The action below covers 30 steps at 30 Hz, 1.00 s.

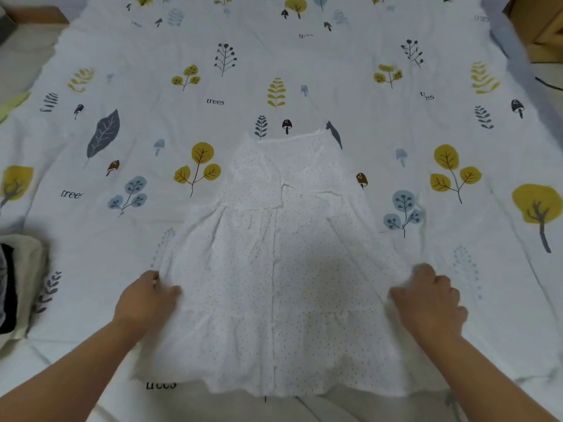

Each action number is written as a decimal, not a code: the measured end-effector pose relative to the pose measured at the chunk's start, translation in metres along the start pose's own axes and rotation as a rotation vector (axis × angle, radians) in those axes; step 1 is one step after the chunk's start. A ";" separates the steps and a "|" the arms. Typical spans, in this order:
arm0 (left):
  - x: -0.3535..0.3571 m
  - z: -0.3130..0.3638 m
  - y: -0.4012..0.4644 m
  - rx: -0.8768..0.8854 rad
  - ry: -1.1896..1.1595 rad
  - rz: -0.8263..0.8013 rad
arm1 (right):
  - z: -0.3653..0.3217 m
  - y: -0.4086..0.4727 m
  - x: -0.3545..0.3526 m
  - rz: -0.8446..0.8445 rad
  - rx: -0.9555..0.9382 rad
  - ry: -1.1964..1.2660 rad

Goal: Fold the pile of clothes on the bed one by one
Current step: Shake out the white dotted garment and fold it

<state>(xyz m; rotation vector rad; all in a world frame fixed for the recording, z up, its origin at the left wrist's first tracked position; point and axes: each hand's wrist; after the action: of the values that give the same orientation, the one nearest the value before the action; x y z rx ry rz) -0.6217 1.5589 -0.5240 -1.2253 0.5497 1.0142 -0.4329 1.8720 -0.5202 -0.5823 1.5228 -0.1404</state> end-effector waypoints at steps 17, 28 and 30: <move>0.030 0.084 -0.107 0.430 -0.005 -0.586 | -0.011 -0.072 -0.014 -0.587 -0.550 0.243; 0.106 0.036 -0.037 0.882 0.665 -0.106 | -0.018 -0.031 0.081 -0.119 -0.839 -0.253; 0.106 0.039 -0.031 0.847 0.746 -0.260 | -0.016 -0.028 0.082 -0.124 -0.844 -0.359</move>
<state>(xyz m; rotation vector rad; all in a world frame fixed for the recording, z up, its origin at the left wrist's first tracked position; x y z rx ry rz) -0.5506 1.6305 -0.5833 -0.8233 1.2089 0.0119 -0.4355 1.8079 -0.5802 -1.2925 1.1484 0.5162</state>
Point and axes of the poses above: each hand's wrist, its own y-axis towards the middle knuckle, its own x-axis out of the palm, z = x × y, and after that the axes turned 4 degrees about x, right-handed
